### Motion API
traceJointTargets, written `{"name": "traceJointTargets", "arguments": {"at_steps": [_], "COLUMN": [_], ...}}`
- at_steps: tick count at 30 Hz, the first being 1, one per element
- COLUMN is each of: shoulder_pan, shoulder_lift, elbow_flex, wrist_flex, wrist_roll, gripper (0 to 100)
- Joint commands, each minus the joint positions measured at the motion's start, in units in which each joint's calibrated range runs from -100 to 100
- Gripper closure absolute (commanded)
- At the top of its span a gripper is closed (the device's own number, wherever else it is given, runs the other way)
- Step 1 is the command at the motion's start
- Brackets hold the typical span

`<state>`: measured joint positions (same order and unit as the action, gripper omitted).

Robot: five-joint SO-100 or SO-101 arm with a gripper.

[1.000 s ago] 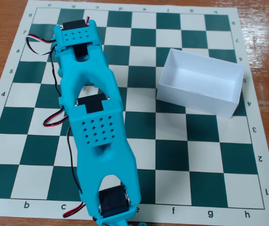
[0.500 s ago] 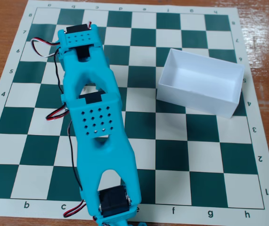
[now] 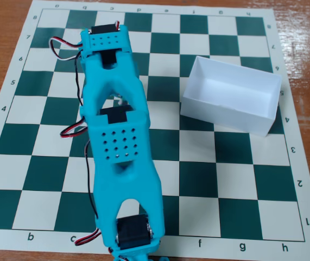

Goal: Grab the toy horse and put it in the box.

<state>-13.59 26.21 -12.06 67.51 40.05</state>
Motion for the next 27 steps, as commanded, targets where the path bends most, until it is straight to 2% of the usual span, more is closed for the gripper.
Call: {"name": "traceJointTargets", "arguments": {"at_steps": [1, 8, 16, 21, 27], "shoulder_pan": [1.5, 3.4, 5.6, 9.4, 12.9], "shoulder_lift": [-10.0, -23.6, -28.6, -25.6, -20.4], "elbow_flex": [3.0, 15.0, 22.6, 27.1, 25.4], "wrist_flex": [0.3, -0.2, -3.5, -16.0, -22.8], "wrist_roll": [1.0, 2.6, 2.8, 4.0, 6.7], "gripper": [100, 100, 100, 81, 75]}}
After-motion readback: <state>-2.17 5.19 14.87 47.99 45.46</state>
